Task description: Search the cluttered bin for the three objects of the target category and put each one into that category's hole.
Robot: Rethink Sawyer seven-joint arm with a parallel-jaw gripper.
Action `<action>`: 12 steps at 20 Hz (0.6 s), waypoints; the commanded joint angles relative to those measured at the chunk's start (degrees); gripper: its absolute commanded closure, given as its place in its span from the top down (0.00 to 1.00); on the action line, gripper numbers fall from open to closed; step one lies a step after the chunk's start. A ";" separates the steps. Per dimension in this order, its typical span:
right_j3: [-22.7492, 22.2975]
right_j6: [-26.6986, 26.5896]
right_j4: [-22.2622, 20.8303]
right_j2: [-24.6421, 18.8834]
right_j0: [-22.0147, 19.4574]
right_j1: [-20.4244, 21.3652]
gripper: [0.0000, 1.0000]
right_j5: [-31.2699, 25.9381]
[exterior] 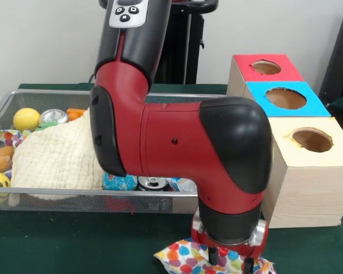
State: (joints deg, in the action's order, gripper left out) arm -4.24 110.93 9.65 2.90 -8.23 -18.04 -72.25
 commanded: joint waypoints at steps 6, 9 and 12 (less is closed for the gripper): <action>-2.51 -23.69 3.27 -1.16 -2.11 -4.86 0.00 -0.52; -1.95 -23.31 4.85 1.10 -2.04 -5.43 0.00 -0.60; -1.23 -22.61 7.19 4.34 -1.91 -6.16 0.00 0.14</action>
State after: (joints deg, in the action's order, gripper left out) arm -2.18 104.85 13.98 4.38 -8.87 -20.12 -72.20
